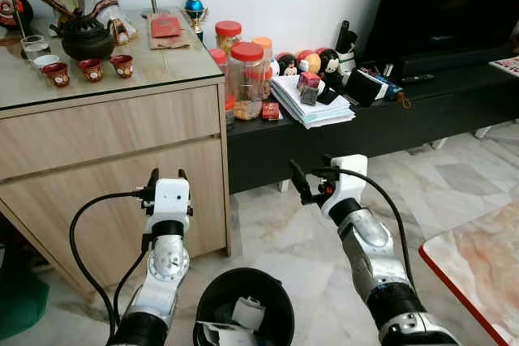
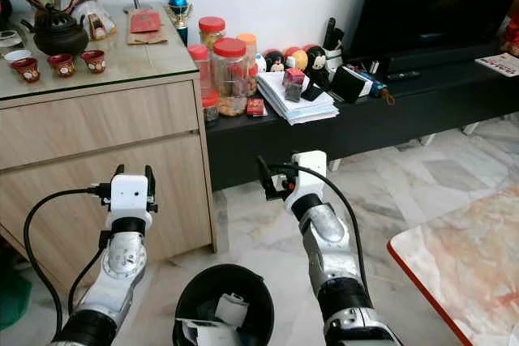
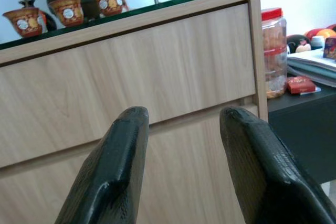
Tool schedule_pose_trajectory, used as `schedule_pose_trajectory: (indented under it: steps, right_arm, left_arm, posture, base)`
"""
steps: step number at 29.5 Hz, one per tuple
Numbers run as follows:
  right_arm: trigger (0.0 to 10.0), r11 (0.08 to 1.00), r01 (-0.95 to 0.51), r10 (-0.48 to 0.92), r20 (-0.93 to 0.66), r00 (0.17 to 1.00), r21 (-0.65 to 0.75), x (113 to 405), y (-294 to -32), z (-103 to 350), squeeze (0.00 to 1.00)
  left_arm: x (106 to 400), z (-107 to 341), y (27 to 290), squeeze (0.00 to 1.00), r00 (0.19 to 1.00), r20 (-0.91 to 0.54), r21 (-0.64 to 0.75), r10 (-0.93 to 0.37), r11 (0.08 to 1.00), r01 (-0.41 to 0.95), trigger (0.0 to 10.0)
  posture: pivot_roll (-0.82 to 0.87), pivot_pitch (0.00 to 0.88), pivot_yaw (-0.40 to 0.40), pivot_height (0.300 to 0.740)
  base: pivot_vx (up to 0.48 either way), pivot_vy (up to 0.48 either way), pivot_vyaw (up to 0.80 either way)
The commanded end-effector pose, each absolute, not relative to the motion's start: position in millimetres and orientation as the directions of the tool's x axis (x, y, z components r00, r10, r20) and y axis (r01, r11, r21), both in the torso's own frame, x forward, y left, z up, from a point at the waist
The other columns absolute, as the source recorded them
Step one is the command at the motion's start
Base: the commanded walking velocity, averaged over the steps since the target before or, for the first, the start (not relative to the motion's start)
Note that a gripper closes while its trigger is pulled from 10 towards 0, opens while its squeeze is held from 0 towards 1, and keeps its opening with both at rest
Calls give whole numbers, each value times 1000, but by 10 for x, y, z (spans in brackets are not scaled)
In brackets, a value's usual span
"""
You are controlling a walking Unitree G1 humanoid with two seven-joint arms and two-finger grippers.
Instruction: Picking trash to rubbish bin
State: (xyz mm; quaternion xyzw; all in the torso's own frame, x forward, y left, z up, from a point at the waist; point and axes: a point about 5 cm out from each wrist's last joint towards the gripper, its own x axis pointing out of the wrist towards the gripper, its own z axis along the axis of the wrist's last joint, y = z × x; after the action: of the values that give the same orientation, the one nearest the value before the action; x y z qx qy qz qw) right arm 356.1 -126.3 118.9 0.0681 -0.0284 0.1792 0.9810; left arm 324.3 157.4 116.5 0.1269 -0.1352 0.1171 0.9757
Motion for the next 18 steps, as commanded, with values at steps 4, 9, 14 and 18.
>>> schedule_pose_trajectory:
  steps: [4, 9, 14, 18]
  right_arm:
    - [10000, 929, -347, 334, 116, 935, 131, 3564, -1274, 1244, 0]
    - [10000, 929, -347, 333, 119, 935, 129, 3575, -1261, 1254, 0]
    - [10000, 929, -348, 334, 118, 935, 128, 3581, -1260, 1261, 0]
    - [10000, 925, -353, 337, 126, 933, 140, 3574, -1253, 1263, 0]
  left_arm:
    - [3228, 1188, 1553, 0, 932, 307, 233, 193, 934, -270, 10000]
    - [3233, 1194, 1537, 0, 932, 309, 234, 190, 935, -268, 10000]
    - [3237, 1191, 1536, 0, 933, 298, 226, 203, 934, -275, 10000]
    - [3232, 1194, 1543, 0, 935, 291, 230, 204, 934, -275, 10000]
  posture:
    - [-16, 2, -58, 740]
    - [-15, 1, -61, 740]
    - [-17, 7, -62, 740]
    - [-16, 14, -64, 740]
  base:
    - [0, 0, 0]
    - [0, 0, 0]
    - [0, 0, 0]
    - [0, 0, 0]
